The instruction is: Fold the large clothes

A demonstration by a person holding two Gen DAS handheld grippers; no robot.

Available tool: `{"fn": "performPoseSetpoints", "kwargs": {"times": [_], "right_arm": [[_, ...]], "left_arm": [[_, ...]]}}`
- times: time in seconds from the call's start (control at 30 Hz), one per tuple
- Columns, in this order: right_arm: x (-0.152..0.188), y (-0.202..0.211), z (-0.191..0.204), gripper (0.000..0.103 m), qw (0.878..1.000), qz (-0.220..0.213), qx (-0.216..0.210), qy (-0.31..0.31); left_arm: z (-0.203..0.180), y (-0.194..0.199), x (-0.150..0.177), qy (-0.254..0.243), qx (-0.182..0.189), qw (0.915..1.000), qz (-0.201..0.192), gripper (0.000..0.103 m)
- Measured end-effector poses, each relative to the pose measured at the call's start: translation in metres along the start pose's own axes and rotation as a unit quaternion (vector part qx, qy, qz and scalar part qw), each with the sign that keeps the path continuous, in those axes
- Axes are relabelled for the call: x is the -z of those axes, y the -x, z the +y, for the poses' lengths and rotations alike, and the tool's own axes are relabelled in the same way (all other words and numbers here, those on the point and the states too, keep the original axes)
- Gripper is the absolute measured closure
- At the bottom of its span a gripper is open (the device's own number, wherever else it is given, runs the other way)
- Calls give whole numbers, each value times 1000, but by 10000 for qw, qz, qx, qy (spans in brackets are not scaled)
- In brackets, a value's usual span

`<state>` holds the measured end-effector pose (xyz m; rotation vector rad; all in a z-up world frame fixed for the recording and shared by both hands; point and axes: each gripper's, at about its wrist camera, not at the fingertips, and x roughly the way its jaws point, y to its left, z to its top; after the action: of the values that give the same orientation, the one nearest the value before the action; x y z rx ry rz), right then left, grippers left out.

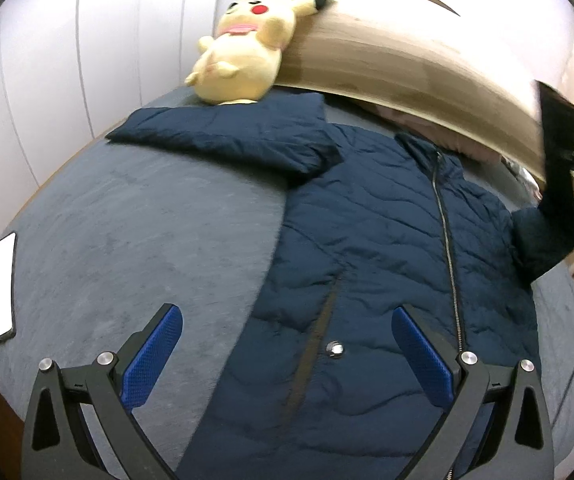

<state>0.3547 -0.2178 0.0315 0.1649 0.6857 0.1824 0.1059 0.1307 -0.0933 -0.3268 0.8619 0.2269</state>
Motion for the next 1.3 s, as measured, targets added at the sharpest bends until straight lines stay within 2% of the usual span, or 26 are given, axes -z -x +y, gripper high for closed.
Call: {"fn": "performPoseSetpoints", "kwargs": {"times": [0.1,0.17,0.23,0.27,0.3,0.33,0.47,0.57,0.63,0.7,0.77,0.87,1.0,1.03,1.07,1.1,1.13,1.17,1.2,1.3], "right_arm": [[24,-28,56,92,9991,270,-275,202],[42,-46,88,91,9979,474,-290,322],[56,-75,108,85,9952,808,-263,494],[66,-89,118,62,9926,1023,-269,597],[75,-103,124,11,9897,1242,-221,678],[85,-108,124,0,9877,1381,-188,712],[105,-102,117,0,9858,1434,-496,715],[96,-77,97,0,9886,1214,-736,497],[86,-65,74,0,9906,1092,-787,256],[84,-56,38,0,9912,1046,-805,-110],[87,-52,2,0,9920,1014,-638,-396],[97,-44,-57,0,9903,970,-435,-895],[107,-34,-125,0,9878,875,-150,-1279],[108,-35,-136,0,9870,861,-87,-1352],[110,-34,-152,0,9854,864,-23,-1466],[111,-36,-164,0,9839,872,29,-1557],[112,-37,-171,0,9830,880,67,-1611],[113,-39,-179,0,9820,886,101,-1666],[113,-41,-185,0,9815,897,109,-1689],[107,-49,-186,0,9833,897,125,-1579]], "left_arm": [[13,5,0,49,-97,9999,-33,0],[21,7,-1,91,-149,9998,-43,0],[31,9,-2,141,-192,9997,-67,0],[34,10,-2,156,-205,9996,-73,0],[36,10,-3,165,-209,9996,-71,0],[38,10,-5,157,-193,9997,-71,0],[32,4,-16,136,83,9999,-19,0],[17,-5,-35,129,533,9985,42,0],[0,-20,-53,69,985,9950,180,0],[-19,-43,-73,51,1238,9916,378,0],[-36,-70,-89,70,1533,9861,642,0],[-66,-122,-111,10,1572,9819,1056,0],[-91,-182,-122,78,1280,9806,1480,0],[-96,-191,-123,97,1207,9807,1537,6],[-100,-199,-124,94,1213,9798,1585,17],[-106,-208,-125,2,1191,9786,1679,63],[-113,-218,-126,-173,911,9785,1844,89],[-116,-219,-128,-207,839,9789,1849,92],[-120,-213,-135,-278,862,9822,1645,95],[-129,-180,-152,-746,795,9917,688,96]]}}
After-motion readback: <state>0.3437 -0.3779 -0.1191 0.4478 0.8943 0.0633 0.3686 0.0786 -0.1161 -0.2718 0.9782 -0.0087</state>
